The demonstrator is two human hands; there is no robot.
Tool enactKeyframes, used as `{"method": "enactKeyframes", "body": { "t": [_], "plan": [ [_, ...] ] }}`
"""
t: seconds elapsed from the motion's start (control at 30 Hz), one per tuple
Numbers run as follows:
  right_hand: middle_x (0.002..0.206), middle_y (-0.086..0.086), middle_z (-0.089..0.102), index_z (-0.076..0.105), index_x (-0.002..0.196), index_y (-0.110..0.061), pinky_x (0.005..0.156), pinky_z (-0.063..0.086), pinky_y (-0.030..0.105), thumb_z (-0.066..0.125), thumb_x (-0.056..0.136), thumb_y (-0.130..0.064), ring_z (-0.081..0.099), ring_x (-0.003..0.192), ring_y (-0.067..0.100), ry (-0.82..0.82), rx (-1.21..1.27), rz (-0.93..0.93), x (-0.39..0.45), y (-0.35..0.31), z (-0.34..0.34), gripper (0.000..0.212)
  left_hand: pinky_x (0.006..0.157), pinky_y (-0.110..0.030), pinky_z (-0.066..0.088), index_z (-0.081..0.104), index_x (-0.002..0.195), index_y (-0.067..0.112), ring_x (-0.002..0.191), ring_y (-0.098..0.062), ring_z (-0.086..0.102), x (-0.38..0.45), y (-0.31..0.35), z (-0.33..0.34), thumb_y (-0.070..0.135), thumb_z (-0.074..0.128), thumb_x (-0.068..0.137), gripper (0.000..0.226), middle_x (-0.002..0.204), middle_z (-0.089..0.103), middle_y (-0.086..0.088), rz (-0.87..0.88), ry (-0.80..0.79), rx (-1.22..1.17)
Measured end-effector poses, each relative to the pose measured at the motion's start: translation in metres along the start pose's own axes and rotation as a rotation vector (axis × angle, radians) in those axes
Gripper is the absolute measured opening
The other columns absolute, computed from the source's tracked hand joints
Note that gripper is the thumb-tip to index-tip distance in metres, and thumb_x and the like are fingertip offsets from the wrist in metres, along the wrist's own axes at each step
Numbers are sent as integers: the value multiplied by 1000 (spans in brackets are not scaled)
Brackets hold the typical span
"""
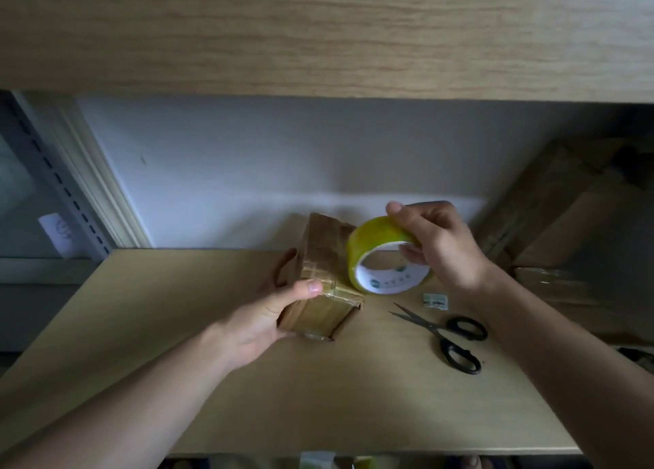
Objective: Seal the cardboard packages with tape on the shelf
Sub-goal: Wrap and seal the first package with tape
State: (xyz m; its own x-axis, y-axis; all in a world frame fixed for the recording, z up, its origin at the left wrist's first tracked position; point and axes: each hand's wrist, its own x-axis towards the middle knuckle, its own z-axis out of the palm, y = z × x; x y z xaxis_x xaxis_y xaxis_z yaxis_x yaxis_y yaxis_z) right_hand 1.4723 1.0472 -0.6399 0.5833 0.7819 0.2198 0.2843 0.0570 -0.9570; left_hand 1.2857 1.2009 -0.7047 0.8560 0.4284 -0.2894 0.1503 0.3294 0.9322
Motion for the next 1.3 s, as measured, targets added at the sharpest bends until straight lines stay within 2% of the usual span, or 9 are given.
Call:
{"method": "enactKeyframes", "body": {
  "t": [0.17,0.33,0.6,0.73,0.83,0.93,1.0,1.17,1.3],
  "plan": [
    [53,8,36,44,58,1,54,31,33,59,99,-45,36,49,21,-169,-367,4,-14,14,-35,63,104,-63,48,36,149,44,117,-26,70,3,-3,-6,33,88,53,110,129,72,0,4,-16,-43],
    [52,-6,34,42,55,-14,50,30,26,56,99,-54,35,49,10,-175,-556,-53,-28,16,-39,61,106,-65,45,38,149,43,120,-26,68,2,-3,-8,33,89,57,105,132,70,-1,10,-55,-17],
    [50,-8,40,53,58,-14,51,34,24,56,100,-50,39,48,8,-176,-627,-25,-33,31,-25,55,106,-66,45,40,147,42,122,-28,66,2,-3,-10,44,102,41,123,134,69,-3,14,-73,-22],
    [49,-9,42,53,58,-17,50,31,22,54,102,-43,38,47,6,-165,-629,-11,-32,36,-13,51,111,-61,43,41,150,36,127,-29,63,3,-2,-7,35,93,58,105,137,67,-7,8,-89,-27],
    [50,-9,38,47,56,-17,53,32,30,54,103,-42,35,49,8,-157,-588,6,-34,40,-9,53,114,-56,41,49,146,25,128,-28,62,4,-2,-2,32,81,68,85,135,68,-9,50,-71,21],
    [51,-9,37,44,55,-18,55,31,31,57,102,-42,35,51,10,-125,-510,21,-36,41,-6,55,110,-52,45,64,129,11,117,-27,67,5,4,5,25,67,71,59,123,73,-12,46,-8,83],
    [53,-8,36,45,57,-14,54,30,31,58,102,-42,34,52,11,-96,-501,20,-35,38,-2,54,107,-54,45,64,125,3,108,-27,67,5,9,7,25,61,72,57,116,74,-13,2,22,92],
    [55,-7,45,54,61,-13,56,37,26,63,98,-40,43,54,9,14,-417,-8,-28,22,5,48,104,-53,50,66,130,25,114,-23,71,-3,20,16,55,64,87,53,121,75,-3,-111,38,30],
    [57,-7,57,62,64,-21,57,41,18,66,96,-38,51,57,6,134,-360,-75,-23,6,13,37,89,-48,58,61,130,30,98,-20,75,-1,17,22,34,63,96,34,111,78,2,-87,127,-25]
  ]
}}
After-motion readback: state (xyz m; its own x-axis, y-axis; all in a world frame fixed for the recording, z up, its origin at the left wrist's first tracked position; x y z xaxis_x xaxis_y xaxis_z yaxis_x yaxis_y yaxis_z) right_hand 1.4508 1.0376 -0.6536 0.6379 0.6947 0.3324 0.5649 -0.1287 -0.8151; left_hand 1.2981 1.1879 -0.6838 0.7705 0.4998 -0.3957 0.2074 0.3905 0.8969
